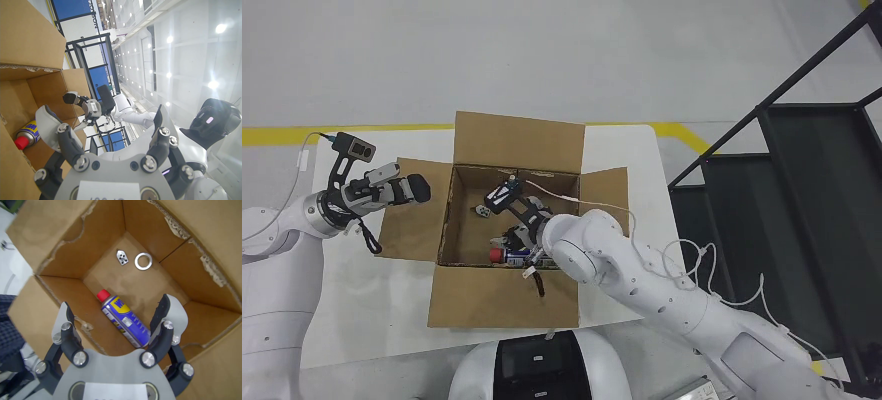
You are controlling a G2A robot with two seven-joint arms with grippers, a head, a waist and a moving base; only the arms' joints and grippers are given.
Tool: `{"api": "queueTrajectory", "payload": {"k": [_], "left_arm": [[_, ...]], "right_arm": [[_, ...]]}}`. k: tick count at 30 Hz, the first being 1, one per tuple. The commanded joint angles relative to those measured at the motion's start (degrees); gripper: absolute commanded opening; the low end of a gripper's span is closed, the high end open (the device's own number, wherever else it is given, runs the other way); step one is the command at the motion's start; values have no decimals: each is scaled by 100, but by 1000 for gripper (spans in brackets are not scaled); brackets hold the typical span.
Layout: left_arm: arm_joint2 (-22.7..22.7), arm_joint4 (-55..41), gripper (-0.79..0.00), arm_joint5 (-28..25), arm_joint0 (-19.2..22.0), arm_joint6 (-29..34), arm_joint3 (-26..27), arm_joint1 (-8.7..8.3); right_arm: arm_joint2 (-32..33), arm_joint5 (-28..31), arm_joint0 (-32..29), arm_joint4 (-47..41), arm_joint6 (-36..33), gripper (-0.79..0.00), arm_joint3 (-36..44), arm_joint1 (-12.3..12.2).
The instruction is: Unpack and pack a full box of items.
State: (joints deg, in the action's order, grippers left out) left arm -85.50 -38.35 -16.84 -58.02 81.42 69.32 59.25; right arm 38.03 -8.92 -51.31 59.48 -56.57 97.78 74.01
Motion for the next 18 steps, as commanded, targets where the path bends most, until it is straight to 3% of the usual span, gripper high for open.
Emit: {"api": "queueTrajectory", "payload": {"k": [1, 5, 18], "left_arm": [[0, 0, 0, 0, 0, 0, 0, 0], [0, 0, 0, 0, 0, 0, 0, 0], [0, 0, 0, 0, 0, 0, 0, 0]], "right_arm": [[-73, 242, 92, 113, 77, 0, -234, 32], [-178, 622, 264, 338, -237, 0, -684, 72], [-161, 613, 279, 349, -222, 0, -748, 87]]}}
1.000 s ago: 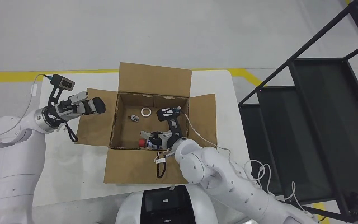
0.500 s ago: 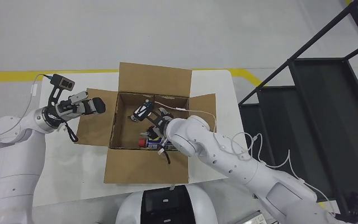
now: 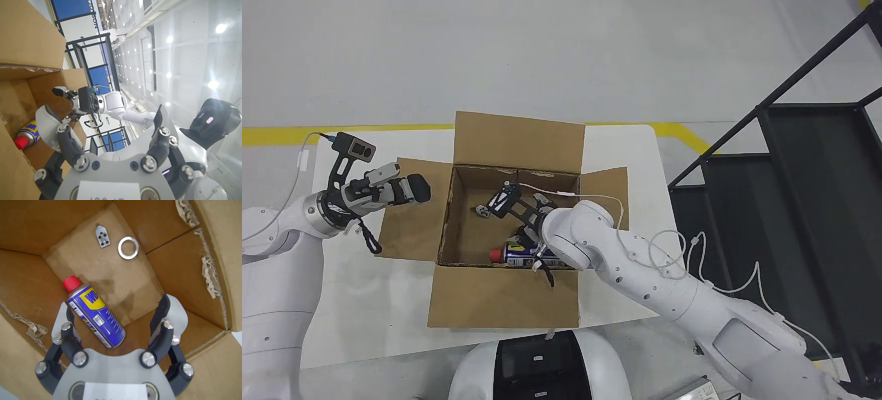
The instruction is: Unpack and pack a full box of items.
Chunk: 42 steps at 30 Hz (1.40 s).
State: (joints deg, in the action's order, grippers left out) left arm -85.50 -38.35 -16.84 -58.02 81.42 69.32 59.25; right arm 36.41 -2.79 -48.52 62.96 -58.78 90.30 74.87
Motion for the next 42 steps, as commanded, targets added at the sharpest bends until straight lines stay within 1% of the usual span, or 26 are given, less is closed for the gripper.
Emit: {"api": "queueTrajectory", "payload": {"k": [1, 3, 4, 7, 10, 15, 17, 30, 36, 37, 38, 39, 42], "left_arm": [[0, 0, 0, 0, 0, 0, 0, 0], [0, 0, 0, 0, 0, 0, 0, 0], [0, 0, 0, 0, 0, 0, 0, 0], [0, 0, 0, 0, 0, 0, 0, 0], [0, 0, 0, 0, 0, 0, 0, 0], [0, 0, 0, 0, 0, 0, 0, 0], [0, 0, 0, 0, 0, 0, 0, 0], [0, 0, 0, 0, 0, 0, 0, 0], [0, 0, 0, 0, 0, 0, 0, 0], [0, 0, 0, 0, 0, 0, 0, 0], [0, 0, 0, 0, 0, 0, 0, 0], [0, 0, 0, 0, 0, 0, 0, 0], [0, 0, 0, 0, 0, 0, 0, 0]], "right_arm": [[-12, 38, -7, 26, 14, 0, -16, -1], [-44, 268, 17, 175, 0, 0, -150, -5], [-99, 641, 65, 157, -113, 0, -177, -4], [-92, 1429, 239, 91, -376, 0, -343, -14], [-118, 2052, 389, -31, -525, 0, -553, -1], [-398, 2714, 569, -355, -587, 0, -940, 129], [-547, 2834, 656, -409, -569, 0, -1148, 209], [-1222, 2769, 1140, -663, -172, 0, -2835, 834], [-1431, 2799, 1253, -640, 40, 0, -3298, 1088], [-1441, 2814, 1269, -648, 80, -28, -3342, 1119], [-1455, 2832, 1288, -636, 97, -394, -3385, 1145], [-1466, 2849, 1308, -616, 111, -785, -3416, 1168], [-1471, 2904, 1347, -581, 124, -785, -3490, 1213]]}}
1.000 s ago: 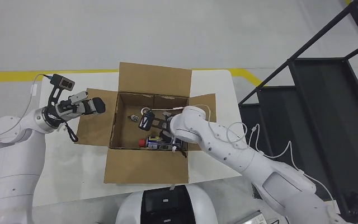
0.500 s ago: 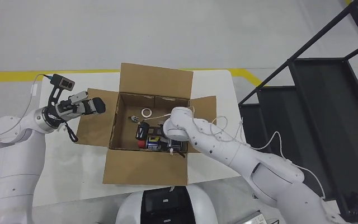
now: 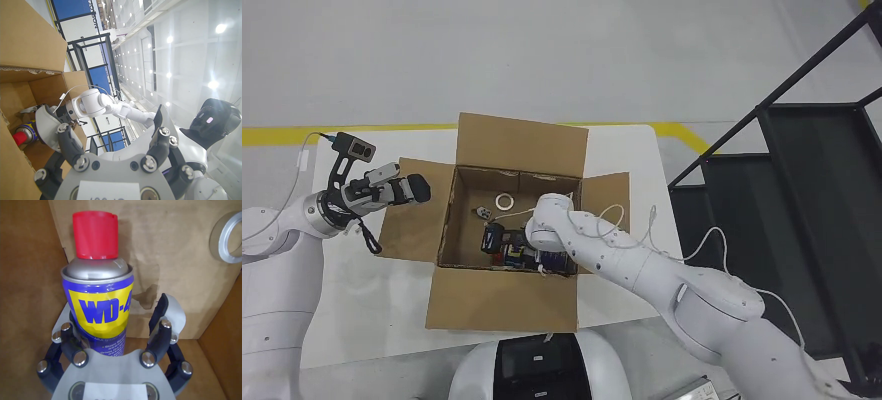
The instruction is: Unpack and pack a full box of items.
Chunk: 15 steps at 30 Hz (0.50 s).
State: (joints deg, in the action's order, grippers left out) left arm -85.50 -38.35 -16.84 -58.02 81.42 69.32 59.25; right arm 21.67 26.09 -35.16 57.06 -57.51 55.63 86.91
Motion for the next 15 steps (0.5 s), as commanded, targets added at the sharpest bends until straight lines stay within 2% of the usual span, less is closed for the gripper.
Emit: {"api": "queueTrajectory", "payload": {"k": [1, 10, 15], "left_arm": [[0, 0, 0, 0, 0, 0, 0, 0], [0, 0, 0, 0, 0, 0, 0, 0], [0, 0, 0, 0, 0, 0, 0, 0]], "right_arm": [[10, 32, 19, 12, -14, -785, -38, 18], [246, 117, -21, -18, -10, -785, 53, -44], [629, 80, -163, 118, 281, -785, 597, -250]]}}
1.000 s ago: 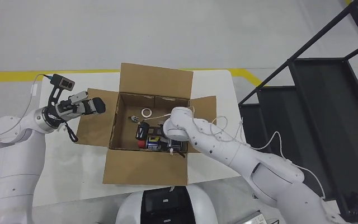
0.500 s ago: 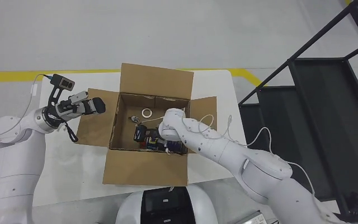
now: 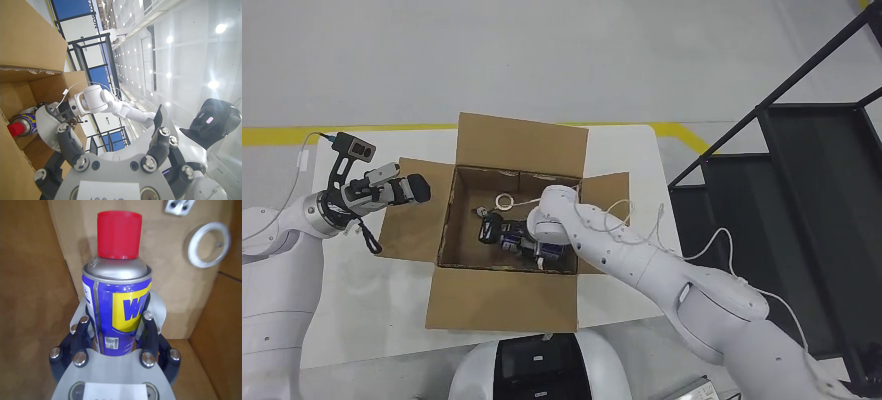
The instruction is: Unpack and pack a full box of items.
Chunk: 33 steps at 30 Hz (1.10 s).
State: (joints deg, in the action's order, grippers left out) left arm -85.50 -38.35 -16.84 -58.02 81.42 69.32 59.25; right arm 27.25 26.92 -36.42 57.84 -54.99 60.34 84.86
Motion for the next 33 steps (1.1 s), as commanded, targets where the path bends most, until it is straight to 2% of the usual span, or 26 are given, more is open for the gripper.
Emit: {"api": "queueTrajectory", "payload": {"k": [1, 4, 10, 14, 16, 20, 33], "left_arm": [[0, 0, 0, 0, 0, 0, 0, 0], [0, 0, 0, 0, 0, 0, 0, 0], [0, 0, 0, 0, 0, 0, 0, 0], [0, 0, 0, 0, 0, 0, 0, 0], [0, 0, 0, 0, 0, 0, 0, 0], [0, 0, 0, 0, 0, 0, 0, 0], [0, 0, 0, 0, 0, 0, 0, 0]], "right_arm": [[172, -21, -109, 116, 32, -785, 316, -115], [580, -73, -436, 342, 39, -785, 1017, -372], [1735, -52, -1544, 876, 144, -785, 2719, -943], [2541, 118, -2409, 1196, 742, -785, 3754, -1232], [2820, 193, -2736, 1286, 1082, -785, 4027, -1318], [3092, 273, -3098, 1330, 1604, -785, 4261, -1396], [3092, 273, -3098, 1330, 1604, -785, 4261, -1396]]}}
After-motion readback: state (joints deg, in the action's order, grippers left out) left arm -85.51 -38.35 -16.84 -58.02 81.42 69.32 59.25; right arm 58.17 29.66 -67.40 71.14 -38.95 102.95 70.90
